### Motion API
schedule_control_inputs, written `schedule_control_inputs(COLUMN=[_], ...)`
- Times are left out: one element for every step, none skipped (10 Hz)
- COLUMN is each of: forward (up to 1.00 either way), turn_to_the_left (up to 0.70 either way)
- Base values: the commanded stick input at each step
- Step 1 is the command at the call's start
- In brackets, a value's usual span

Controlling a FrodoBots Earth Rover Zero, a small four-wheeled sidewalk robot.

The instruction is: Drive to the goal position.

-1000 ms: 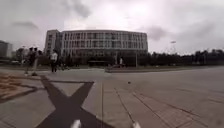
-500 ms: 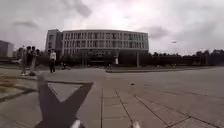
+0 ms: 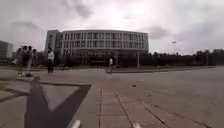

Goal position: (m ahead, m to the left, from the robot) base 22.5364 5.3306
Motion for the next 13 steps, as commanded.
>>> schedule_control_inputs(forward=[0.7, 0.7, 0.7, 0.7, 0.7, 0.7, 0.7, 0.7, 0.7, 0.7, 0.7, 0.7, 0.7], turn_to_the_left=[0.0, 0.0, 0.0, 0.0, 0.0, 0.0, 0.0, 0.01, 0.04, 0.3, 0.35, 0.35, 0.23])
